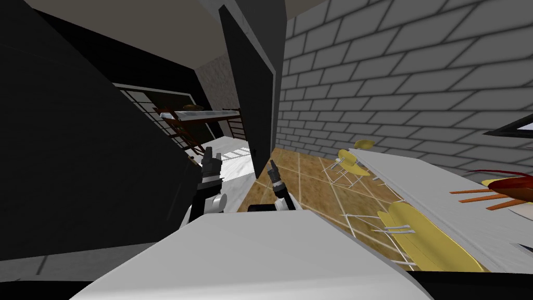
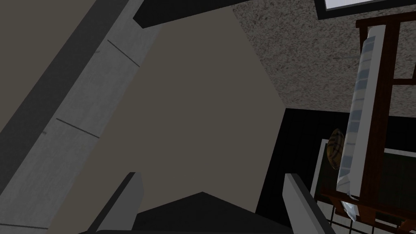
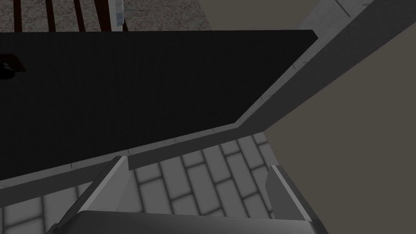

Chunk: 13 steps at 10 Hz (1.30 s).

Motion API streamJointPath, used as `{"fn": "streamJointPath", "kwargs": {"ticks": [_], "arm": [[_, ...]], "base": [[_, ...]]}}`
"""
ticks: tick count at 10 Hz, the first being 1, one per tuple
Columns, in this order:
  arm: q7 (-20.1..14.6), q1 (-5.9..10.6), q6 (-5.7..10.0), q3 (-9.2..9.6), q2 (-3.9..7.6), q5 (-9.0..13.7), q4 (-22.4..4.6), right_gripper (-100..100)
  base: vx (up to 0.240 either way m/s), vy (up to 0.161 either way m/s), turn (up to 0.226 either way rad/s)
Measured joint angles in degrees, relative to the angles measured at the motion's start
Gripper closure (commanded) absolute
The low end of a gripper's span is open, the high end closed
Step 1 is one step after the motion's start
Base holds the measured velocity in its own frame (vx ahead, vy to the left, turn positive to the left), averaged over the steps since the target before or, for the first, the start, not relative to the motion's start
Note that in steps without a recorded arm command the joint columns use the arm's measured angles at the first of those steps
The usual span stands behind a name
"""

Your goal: Push the door open

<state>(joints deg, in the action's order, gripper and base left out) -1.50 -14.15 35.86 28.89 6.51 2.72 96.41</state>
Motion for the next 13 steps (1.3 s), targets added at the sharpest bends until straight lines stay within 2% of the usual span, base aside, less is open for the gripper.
{"fn": "streamJointPath", "kwargs": {"ticks": [4,7,9,12,13], "arm": [[-0.5,1.58,0.57,2.71,0.27,-0.2,-3.6,-100],[-1.1,3.47,2.19,5.76,0.49,-0.3,-8.7,-100],[-1.7,4.55,2.04,7.33,1.00,-0.3,-10.2,-100],[-1.8,5.87,2.51,9.55,0.74,-0.5,-13.3,-100],[-2.2,6.62,2.63,10.48,0.99,-0.5,-14.6,-100]], "base": [[0.096,-0.026,0.000],[0.161,-0.039,0.000],[0.121,-0.022,-0.003],[0.102,-0.024,-0.001],[0.122,-0.036,0.001]]}}
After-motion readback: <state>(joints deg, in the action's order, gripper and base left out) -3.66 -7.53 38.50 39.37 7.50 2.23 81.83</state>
